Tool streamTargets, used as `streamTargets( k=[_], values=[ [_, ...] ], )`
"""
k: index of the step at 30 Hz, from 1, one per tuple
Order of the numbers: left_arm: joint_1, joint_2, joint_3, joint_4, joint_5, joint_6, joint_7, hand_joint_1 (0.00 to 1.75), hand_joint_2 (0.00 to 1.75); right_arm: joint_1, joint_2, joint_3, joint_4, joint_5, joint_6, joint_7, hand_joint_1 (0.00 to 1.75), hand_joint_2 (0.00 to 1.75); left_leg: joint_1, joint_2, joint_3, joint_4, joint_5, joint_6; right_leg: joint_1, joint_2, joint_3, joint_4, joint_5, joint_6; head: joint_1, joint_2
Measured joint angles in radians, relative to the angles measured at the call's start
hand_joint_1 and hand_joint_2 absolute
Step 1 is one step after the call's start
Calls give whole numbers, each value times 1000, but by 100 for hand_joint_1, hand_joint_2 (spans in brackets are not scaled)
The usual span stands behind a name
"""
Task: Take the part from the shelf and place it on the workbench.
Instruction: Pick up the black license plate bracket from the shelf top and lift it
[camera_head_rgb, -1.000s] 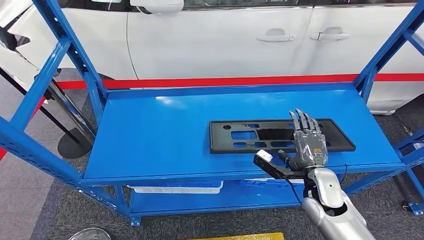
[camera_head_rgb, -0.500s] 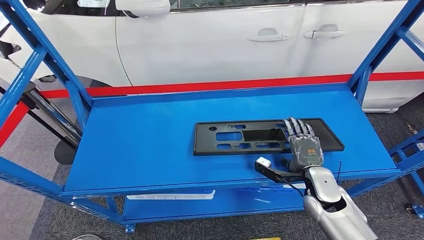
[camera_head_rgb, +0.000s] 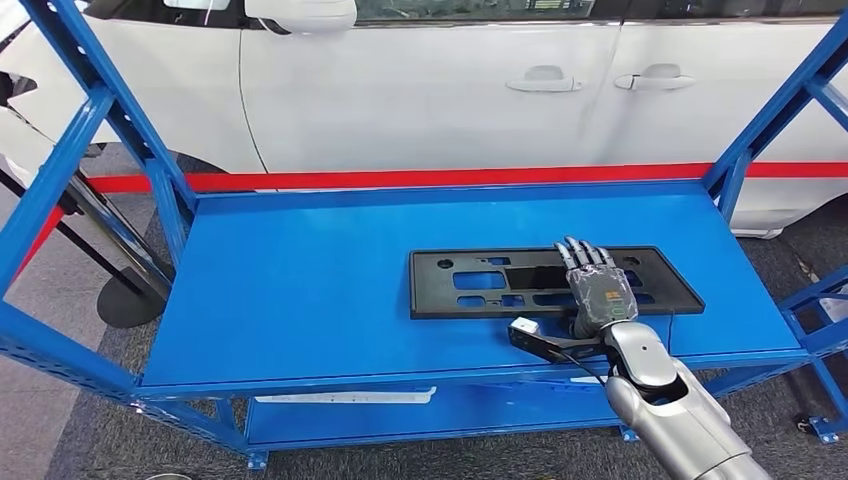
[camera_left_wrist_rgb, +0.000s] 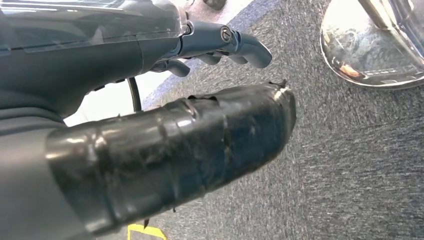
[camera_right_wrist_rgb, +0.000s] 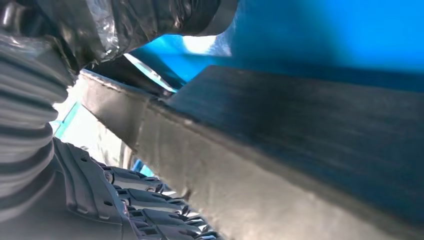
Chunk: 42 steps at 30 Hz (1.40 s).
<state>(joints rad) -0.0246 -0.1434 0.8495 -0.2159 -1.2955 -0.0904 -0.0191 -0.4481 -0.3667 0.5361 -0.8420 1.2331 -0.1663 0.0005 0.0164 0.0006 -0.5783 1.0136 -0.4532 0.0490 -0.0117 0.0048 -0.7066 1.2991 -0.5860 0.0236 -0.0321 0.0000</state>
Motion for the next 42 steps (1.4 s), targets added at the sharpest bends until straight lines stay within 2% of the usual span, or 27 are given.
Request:
streamTargets(
  k=[1,3,4,5,7,8,10,13,14,15,16,18,19,21,24,25,26,29,30,31,32,34,35,37,39,41,42],
  values=[
    [0,0,0,0,0,0,0,0,0,-5,2,3,10,1,-14,5,0,175,0,-1,2,0,-2,-1,-1,0,9,-26,27,0,0,0],
    [-1,-2,0,0,0,0,0,0,0,-16,9,7,31,5,-50,21,0,175,0,-2,8,1,-5,-4,0,-1,70,-160,100,-9,0,0],
    [-3,-4,0,1,0,0,0,0,0,-22,14,8,40,6,-67,30,13,175,-2,-3,8,3,-7,-7,3,-2,98,-223,123,-15,0,0],
    [-3,-6,0,1,0,0,0,0,0,-30,21,8,49,7,-81,38,57,175,-2,-3,5,4,-7,-11,6,-2,115,-263,134,-21,0,0],
    [-4,-9,0,2,1,0,0,0,0,-42,34,8,62,7,-98,49,144,175,-3,-3,0,3,-6,-20,12,-2,120,-281,133,-27,0,0],
    [-5,-9,0,2,1,0,0,0,0,-47,41,8,69,8,-104,54,175,175,-2,-3,-1,3,-6,-25,9,-2,122,-284,136,-31,0,0],
    [-5,-10,0,2,1,1,0,0,0,-57,58,8,81,10,-120,64,175,175,-3,-3,-11,29,-26,-34,3,-3,128,-297,142,-40,-1,0],
    [-7,-11,0,2,5,1,0,0,0,-73,89,8,98,14,-147,71,175,175,-2,-3,-92,202,-113,-44,0,-5,132,-302,143,-48,-2,0],
    [-6,-11,0,2,6,2,0,0,0,-74,98,7,101,16,-151,71,175,175,-2,-3,-120,257,-130,-47,0,-5,132,-301,142,-49,-2,0],
    [-6,-11,0,2,6,2,0,0,0,-74,105,7,103,18,-153,71,175,175,0,-3,-134,281,-129,-50,0,-5,132,-299,140,-49,-2,0],
    [-5,-11,0,2,7,2,0,0,0,-74,111,7,104,19,-154,70,175,175,2,-3,-131,268,-107,-52,-1,-4,132,-297,138,-48,-2,0],
    [-4,-9,0,2,8,2,0,0,0,-73,121,6,104,22,-162,68,175,175,6,-2,-76,144,-37,-54,-3,-1,133,-287,130,-42,-2,0],
    [-4,-8,0,2,9,2,1,0,0,-73,124,5,103,23,-172,65,175,175,7,-3,-47,82,-14,-53,-2,0,131,-279,125,-36,-2,0],
    [-3,-8,0,2,14,2,4,0,0,-70,127,0,97,24,-198,57,175,175,5,-6,-23,26,-4,-48,1,1,124,-269,119,-25,-1,0],
    [-1,-8,0,2,20,2,8,0,0,-55,129,-8,74,23,-227,43,175,175,3,-8,-24,22,-2,-31,-1,1,121,-266,116,-12,0,0],
    [-1,-8,0,2,21,2,10,0,0,-48,130,-13,60,22,-234,38,175,175,4,-7,-22,19,0,-24,-2,0,114,-250,104,-8,0,0],
    [0,-8,0,2,22,2,11,0,44,-41,130,-18,45,22,-240,34,175,175,6,-7,-21,16,1,-18,-3,-1,97,-214,81,-5,0,0],
    [1,-8,1,2,23,1,15,0,175,-17,130,-34,-2,20,-250,24,175,175,4,-7,-20,15,0,-9,-3,-2,3,-24,0,1,0,0],
    [1,-8,1,2,24,1,16,0,175,-6,130,-38,-20,19,-252,20,175,175,3,-7,-19,16,-1,-8,-3,-2,-18,12,-4,1,0,0],
    [1,-8,1,2,25,1,16,0,175,6,129,-42,-43,16,-254,14,175,175,2,-8,-18,16,-2,-8,-3,-2,-21,10,11,-1,0,0],
    [1,-8,1,2,25,1,17,0,175,19,128,-46,-71,12,-258,7,175,175,2,-8,-15,16,-4,-8,-2,-3,-5,-31,43,-5,0,0],
    [1,-9,2,2,25,0,17,0,175,39,123,-56,-142,2,-267,-3,175,175,0,-8,-10,16,-8,-11,3,-3,58,-167,113,-18,0,0],
    [1,-9,2,2,25,0,17,0,175,45,120,-60,-178,-3,-270,-7,175,175,-1,-8,-9,17,-10,-14,7,-3,82,-223,132,-25,0,0],
    [1,-10,2,2,23,1,17,0,175,57,114,-70,-248,-13,-273,-13,175,175,-2,-7,-10,16,-12,-21,15,-4,100,-263,132,-33,0,0],
    [1,-10,2,2,20,1,17,0,175,78,105,-78,-324,-24,-274,-20,175,175,-2,-6,-9,15,-15,-31,12,-6,106,-275,134,-39,-1,0],
    [2,-9,2,2,18,1,17,0,175,93,97,-84,-398,-31,-273,-26,175,175,-3,-5,-22,53,-45,-40,5,-6,117,-288,139,-48,-1,0],
    [2,-8,2,2,18,1,17,0,175,97,94,-85,-428,-33,-272,-28,175,175,-2,-5,-43,104,-75,-43,2,-7,120,-292,140,-51,-1,0]
  ],
)
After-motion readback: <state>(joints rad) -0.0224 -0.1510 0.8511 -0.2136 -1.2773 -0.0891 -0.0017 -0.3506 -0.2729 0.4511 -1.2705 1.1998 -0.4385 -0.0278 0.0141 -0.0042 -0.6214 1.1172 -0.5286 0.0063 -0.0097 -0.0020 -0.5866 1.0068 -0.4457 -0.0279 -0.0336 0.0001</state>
